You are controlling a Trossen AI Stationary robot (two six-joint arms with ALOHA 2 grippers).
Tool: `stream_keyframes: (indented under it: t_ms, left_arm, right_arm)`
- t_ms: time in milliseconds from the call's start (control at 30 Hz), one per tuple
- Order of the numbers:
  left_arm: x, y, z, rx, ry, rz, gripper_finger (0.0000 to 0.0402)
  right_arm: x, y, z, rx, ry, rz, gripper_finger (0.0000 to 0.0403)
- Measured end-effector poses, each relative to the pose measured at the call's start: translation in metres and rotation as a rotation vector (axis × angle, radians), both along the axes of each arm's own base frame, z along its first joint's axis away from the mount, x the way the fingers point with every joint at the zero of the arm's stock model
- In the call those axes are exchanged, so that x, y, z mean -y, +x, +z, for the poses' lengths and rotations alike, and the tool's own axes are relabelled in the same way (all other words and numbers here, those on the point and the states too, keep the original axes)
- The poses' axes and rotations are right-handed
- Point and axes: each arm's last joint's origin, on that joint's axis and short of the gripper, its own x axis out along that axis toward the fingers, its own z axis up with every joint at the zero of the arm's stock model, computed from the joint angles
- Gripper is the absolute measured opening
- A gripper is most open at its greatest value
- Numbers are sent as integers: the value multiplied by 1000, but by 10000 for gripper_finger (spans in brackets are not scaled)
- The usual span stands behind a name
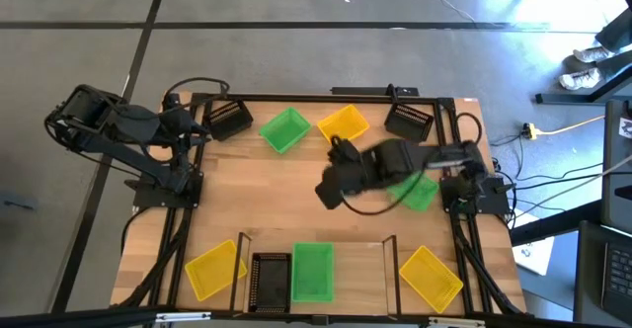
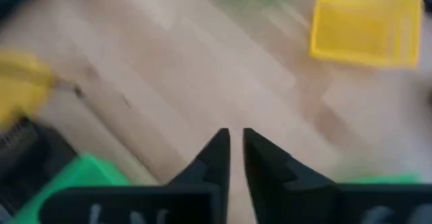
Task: Stack baskets on shelf by color
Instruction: Put the top yellow basket on the shelf
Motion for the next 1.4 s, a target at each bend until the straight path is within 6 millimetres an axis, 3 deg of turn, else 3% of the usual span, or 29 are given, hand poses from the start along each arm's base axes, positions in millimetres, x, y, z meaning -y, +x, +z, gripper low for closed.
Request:
stream_keyframes:
  t_ms: [200, 300, 400, 633, 867, 1167, 1400]
  left_arm:
    - [0, 0, 0, 24, -61, 47, 71]
    - [0, 0, 0, 32, -82, 63, 71]
    - [0, 0, 0, 40, -103, 79, 71]
    - [0, 0, 0, 48, -123, 94, 71]
    - [0, 0, 0, 62, -159, 123, 71]
    - [-1, 1, 1, 86, -143, 154, 71]
    - [-2, 1, 2, 96, -122, 180, 71]
  right_arm:
    - [49, 13, -5, -142, -118, 374, 39]
    - [71, 15, -5, -171, -162, 440, 39]
    - [95, 17, -10, -173, -98, 460, 39]
    - [159, 31, -48, -75, 121, 165, 39]
    - [210, 28, -101, -59, 252, -127, 40]
    - [229, 28, -152, -3, 350, -120, 40]
    - [227, 31, -157, 37, 369, -47, 39]
